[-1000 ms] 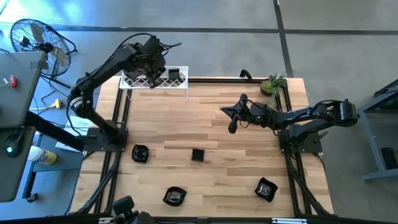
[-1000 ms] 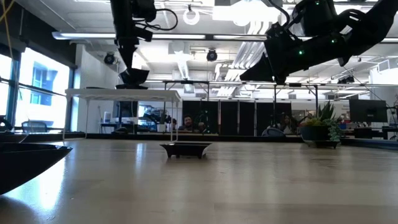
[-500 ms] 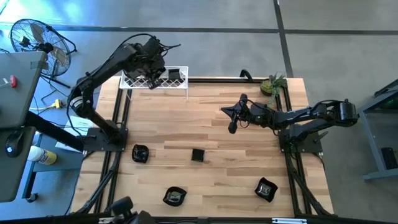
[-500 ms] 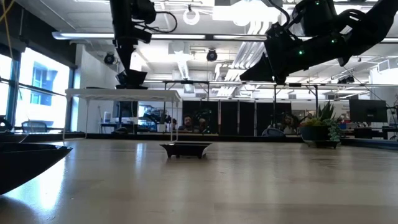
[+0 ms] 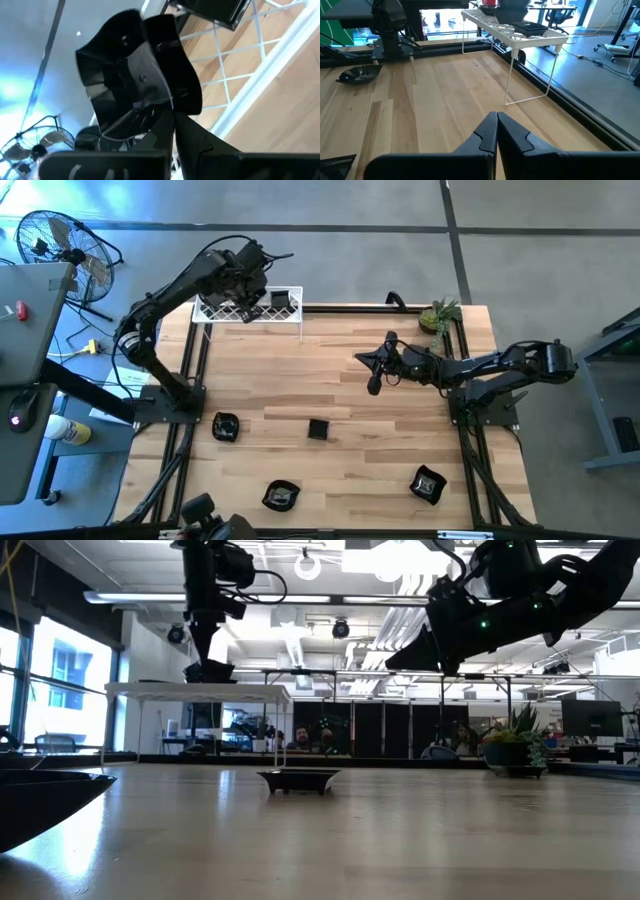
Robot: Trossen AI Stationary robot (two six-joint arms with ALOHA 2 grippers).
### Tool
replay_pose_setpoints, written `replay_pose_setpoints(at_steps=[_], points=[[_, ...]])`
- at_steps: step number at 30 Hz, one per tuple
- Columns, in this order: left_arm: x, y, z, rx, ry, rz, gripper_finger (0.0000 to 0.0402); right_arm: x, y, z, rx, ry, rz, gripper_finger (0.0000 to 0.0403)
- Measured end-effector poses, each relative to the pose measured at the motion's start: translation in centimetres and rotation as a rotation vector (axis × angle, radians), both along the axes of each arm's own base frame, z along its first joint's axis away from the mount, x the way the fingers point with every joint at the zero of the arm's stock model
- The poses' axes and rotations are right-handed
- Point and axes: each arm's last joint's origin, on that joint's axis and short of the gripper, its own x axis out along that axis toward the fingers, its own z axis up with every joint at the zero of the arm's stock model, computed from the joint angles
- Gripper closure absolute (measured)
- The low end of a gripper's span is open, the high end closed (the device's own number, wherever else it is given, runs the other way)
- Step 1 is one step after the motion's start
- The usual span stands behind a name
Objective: Pick & Place Mini shaped plates
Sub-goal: Stack the black distorted square plate on top of the black distorted square plate on the shelf, then stack the black leaf-shaped plate on top of the black leaf-shaped plate on the shelf
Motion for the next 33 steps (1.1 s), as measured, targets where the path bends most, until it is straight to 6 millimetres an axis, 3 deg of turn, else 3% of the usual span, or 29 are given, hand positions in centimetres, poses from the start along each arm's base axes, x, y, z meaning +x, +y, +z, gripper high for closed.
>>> replay_pose_setpoints(at_steps=[9, 21, 29, 33], points=[[-0.3, -0.1, 0.0, 0.018, 0.063, 0.000, 0.0315, 0.0, 0.0, 0.0, 0.000, 0.000, 0.000, 0.0397], [-0.8, -0.5, 0.7, 0.046, 0.052, 0.025, 0.0304, 0.0, 0.0, 0.0, 0.000, 0.000, 0.000, 0.0397], [-1.1, -0.7, 0.6, 0.032, 0.071, 0.050, 0.0239, 0.0, 0.0, 0.0, 0.000, -0.001, 0.000, 0.0400], [-1.3, -1.1, 0.5, -0.008, 0.093, 0.058, 0.0234, 0.0, 0.0, 0.0, 0.000, -0.001, 0.000, 0.0397]])
